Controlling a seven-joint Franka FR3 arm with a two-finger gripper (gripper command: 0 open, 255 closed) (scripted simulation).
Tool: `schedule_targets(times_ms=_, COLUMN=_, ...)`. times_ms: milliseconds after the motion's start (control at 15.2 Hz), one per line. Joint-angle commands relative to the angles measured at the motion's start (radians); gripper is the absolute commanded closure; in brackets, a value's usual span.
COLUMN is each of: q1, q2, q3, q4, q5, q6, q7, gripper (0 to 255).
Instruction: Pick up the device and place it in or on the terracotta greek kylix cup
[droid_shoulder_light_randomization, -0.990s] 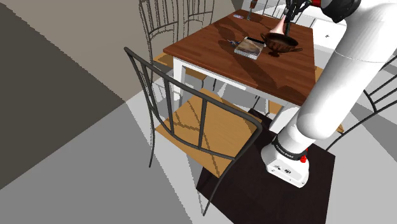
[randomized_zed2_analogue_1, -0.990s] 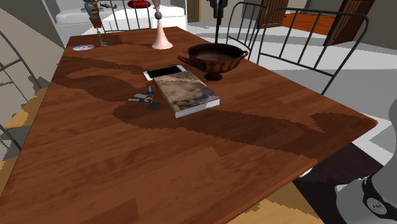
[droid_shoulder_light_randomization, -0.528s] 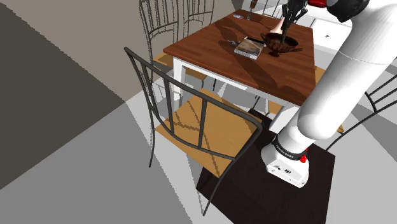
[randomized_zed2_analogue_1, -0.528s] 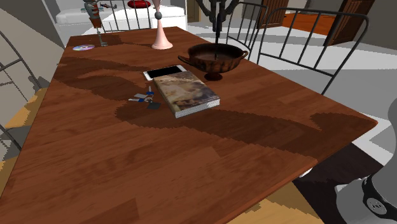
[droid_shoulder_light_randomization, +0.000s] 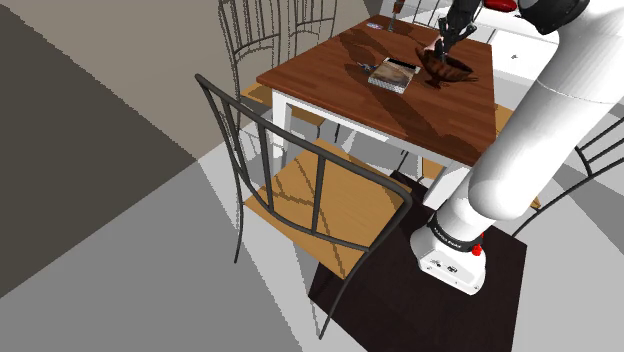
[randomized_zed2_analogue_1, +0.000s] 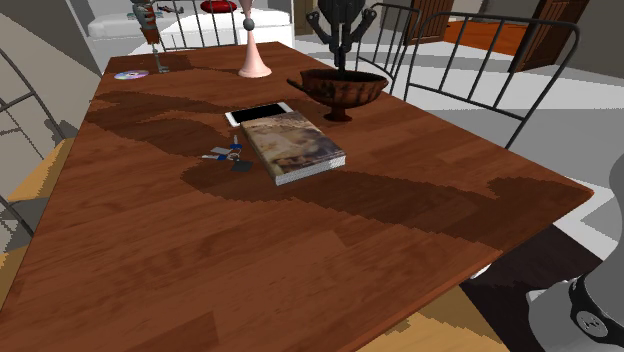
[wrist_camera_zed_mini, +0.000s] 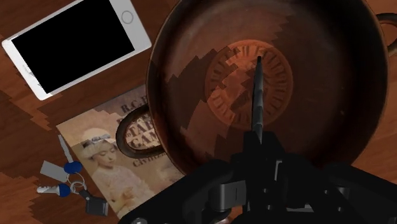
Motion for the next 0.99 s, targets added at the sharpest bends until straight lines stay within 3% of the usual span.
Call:
schedule_targets(times_ms=0, q1=-0.002, q2=0.004, q3=-0.002, q4=-0.003, q5=0.0, q6=0.001, q7=-0.001, gripper=255)
schedule_targets(times_ms=264, q1=-0.003, q2=0.004, q3=-0.001, q4=-0.003, q5=0.0, q6=0.001, q7=-0.001, gripper=255)
schedule_targets(times_ms=330, q1=-0.003, q2=0.006, q3=-0.001, q4=0.0, q5=0.002, q6=0.0, q7=-0.001, gripper=0)
schedule_targets(times_ms=660, q1=-0.003, q2=0.004, q3=-0.001, q4=-0.003, q5=0.0, q6=0.001, q7=-0.001, gripper=0)
schedule_targets(times_ms=924, q1=-0.03, q2=0.055, q3=-0.008, q4=0.164, q5=0.042, q6=-0.137, q7=-0.029, gripper=0)
